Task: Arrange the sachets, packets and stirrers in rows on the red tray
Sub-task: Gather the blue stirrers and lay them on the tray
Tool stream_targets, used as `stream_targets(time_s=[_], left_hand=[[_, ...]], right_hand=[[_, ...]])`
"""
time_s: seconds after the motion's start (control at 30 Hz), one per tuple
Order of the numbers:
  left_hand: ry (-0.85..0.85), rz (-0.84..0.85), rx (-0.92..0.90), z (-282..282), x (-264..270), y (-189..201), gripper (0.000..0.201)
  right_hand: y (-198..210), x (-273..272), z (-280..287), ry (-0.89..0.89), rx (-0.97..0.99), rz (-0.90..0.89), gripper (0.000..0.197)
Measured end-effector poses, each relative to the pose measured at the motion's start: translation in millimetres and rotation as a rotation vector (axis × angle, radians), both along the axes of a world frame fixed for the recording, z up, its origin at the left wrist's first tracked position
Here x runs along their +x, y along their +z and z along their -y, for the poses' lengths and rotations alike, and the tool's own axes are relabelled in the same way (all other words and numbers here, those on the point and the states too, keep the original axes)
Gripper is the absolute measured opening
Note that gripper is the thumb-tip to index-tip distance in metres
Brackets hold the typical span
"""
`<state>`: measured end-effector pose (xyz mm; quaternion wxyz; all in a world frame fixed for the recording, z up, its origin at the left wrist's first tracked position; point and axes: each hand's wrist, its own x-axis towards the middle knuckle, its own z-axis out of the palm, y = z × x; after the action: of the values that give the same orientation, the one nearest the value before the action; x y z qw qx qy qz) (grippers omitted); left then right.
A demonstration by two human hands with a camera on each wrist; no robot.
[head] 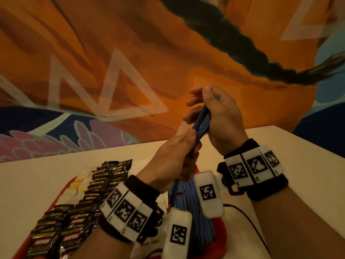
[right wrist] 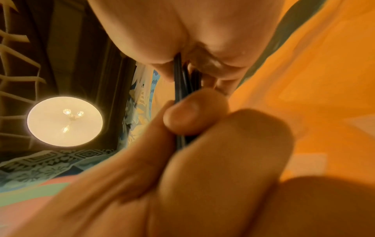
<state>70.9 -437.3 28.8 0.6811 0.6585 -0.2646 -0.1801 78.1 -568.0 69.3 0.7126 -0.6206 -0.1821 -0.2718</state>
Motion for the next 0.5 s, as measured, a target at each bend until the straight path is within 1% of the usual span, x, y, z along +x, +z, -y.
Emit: stream_targets(time_s=[0.07, 0.13, 0.2, 0.27, 0.33, 0.4, 0.47, 0.5], left_hand=[[0.004, -0.008, -0.022, -3, -1, 4, 0.039], [0.014, 0.012, -0.034, -5, -1, 7, 0.04], [0.027, 0.038, -0.048, -8, 0, 9, 0.04], [0.035, 0.036, -0.059, -12, 2, 10, 0.039], [0.031, 0.032, -0.065, -15, 4, 10, 0.036], [0.019, 0.028, -0.059, -18, 6, 10, 0.034], [-0.004, 0.03, -0.043, -19, 8, 10, 0.036], [-0.015, 0.033, -0.032, -19, 8, 10, 0.037]], right_hand=[[6, 1, -4, 0.0, 0.007, 0.013, 0.027], [12, 4, -8, 0.016, 0.043, 0.029, 0.022], [15, 5, -12, 0.04, 0.061, 0.053, 0.022], [15, 7, -12, 0.047, 0.021, 0.075, 0.024], [13, 11, -10, -0.016, -0.105, 0.117, 0.027], [9, 16, -8, -0.109, -0.301, 0.169, 0.029], [5, 19, -7, -0.138, -0.456, 0.18, 0.03], [4, 20, -6, -0.125, -0.494, 0.17, 0.03]])
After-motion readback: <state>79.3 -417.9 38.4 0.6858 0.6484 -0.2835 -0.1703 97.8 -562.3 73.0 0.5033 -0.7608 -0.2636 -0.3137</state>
